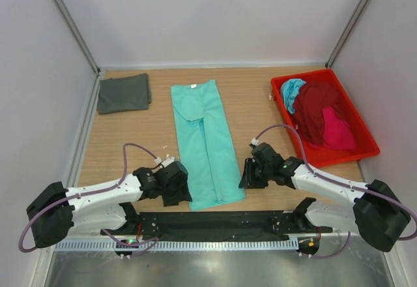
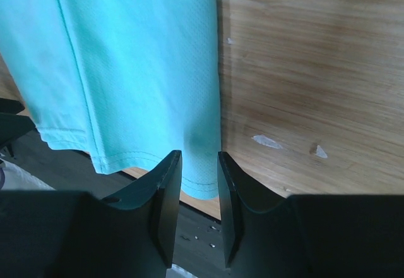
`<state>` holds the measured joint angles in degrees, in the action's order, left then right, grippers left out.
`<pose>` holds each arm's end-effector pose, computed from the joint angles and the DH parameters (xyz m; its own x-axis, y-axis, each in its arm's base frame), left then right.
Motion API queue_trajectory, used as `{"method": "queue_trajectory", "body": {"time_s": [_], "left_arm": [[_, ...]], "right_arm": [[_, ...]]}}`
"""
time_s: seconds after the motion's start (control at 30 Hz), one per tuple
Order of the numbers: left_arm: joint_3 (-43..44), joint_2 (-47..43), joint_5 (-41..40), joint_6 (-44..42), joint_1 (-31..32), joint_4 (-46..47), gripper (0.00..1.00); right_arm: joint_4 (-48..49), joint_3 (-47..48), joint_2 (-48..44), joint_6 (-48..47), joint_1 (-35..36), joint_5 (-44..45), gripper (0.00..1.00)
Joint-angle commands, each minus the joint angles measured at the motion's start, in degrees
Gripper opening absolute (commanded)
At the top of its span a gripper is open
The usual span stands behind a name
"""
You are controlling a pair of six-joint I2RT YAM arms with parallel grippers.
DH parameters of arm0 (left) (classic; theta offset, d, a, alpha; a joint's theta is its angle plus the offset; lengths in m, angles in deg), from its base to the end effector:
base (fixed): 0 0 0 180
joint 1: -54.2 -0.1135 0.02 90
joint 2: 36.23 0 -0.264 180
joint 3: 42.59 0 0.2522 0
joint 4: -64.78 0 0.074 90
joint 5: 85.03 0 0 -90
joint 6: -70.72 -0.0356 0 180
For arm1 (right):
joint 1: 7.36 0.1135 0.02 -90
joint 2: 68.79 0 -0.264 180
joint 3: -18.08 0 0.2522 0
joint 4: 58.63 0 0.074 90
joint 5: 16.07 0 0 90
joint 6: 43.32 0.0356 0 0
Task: Fold and stack the t-shirts
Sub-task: Fold the tshirt
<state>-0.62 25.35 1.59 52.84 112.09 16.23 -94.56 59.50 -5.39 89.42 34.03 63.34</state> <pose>0.0936 -0.1451 0.1594 -0.9451 -0.2813 -0.1663 -0.2135 0.9169 -0.3372 0.1409 0.1329 0.1628 -0.9576 0.0453 -0.2845 -0.0998 0.8744 0.4749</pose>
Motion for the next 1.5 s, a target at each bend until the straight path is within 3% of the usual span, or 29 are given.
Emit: {"method": "queue_trajectory", "body": {"time_s": [0.0, 0.1, 0.27, 0.43, 0.5, 0.67, 0.77, 0.8, 0.87, 1.0, 1.13, 1.47], "left_arm": [[-2.2, -1.3, 2.6, 2.9, 0.2, 5.6, 0.57], [-3.4, -0.6, 3.1, 3.4, 0.2, 6.6, 0.53], [-3.6, 0.6, 3.1, 3.4, 0.2, 6.5, 0.38], [-2.4, 1.0, 0.9, 2.9, 0.2, 2.5, 0.04], [-0.2, 1.3, -2.2, 2.0, 0.2, -3.1, 0.00], [4.1, -0.4, -6.6, -0.1, 0.2, -10.3, 0.01], [4.9, -2.0, -5.8, -0.1, 0.2, -10.4, 0.21], [5.0, -2.6, -5.0, 0.0, 0.2, -10.4, 0.35], [4.5, -4.4, -4.2, 0.7, 0.2, -9.7, 0.44], [0.7, -7.4, -0.1, 3.9, 0.2, -2.8, 0.53], [-3.9, -8.5, 2.1, 6.8, 0.2, 2.0, 0.54], [-6.0, -4.3, 2.2, 7.0, 0.2, 3.8, 0.49]], "right_arm": [[2.7, -1.5, -0.9, 2.4, 1.0, 2.3, 0.35], [2.7, -2.8, -2.2, 3.3, 1.4, 1.9, 0.35], [3.5, -5.2, -4.4, 5.0, 2.3, 1.3, 0.36], [4.9, -6.8, -5.8, 7.0, 2.8, 1.1, 0.35], [5.9, -8.1, -7.1, 9.1, 3.5, 1.1, 0.31], [8.1, -10.4, -9.3, 13.8, 6.1, 2.4, 0.05], [7.6, -10.7, -11.9, 15.5, 8.1, 4.8, 0.01], [7.4, -10.6, -12.9, 16.2, 8.4, 5.4, 0.01], [7.0, -10.7, -13.6, 16.8, 8.9, 6.0, 0.01], [6.9, -10.5, -14.5, 17.6, 9.2, 6.4, 0.19], [7.0, -9.5, -13.6, 17.5, 9.3, 7.2, 0.34], [10.2, -9.9, -7.1, 15.8, 10.4, 6.5, 0.41]]}}
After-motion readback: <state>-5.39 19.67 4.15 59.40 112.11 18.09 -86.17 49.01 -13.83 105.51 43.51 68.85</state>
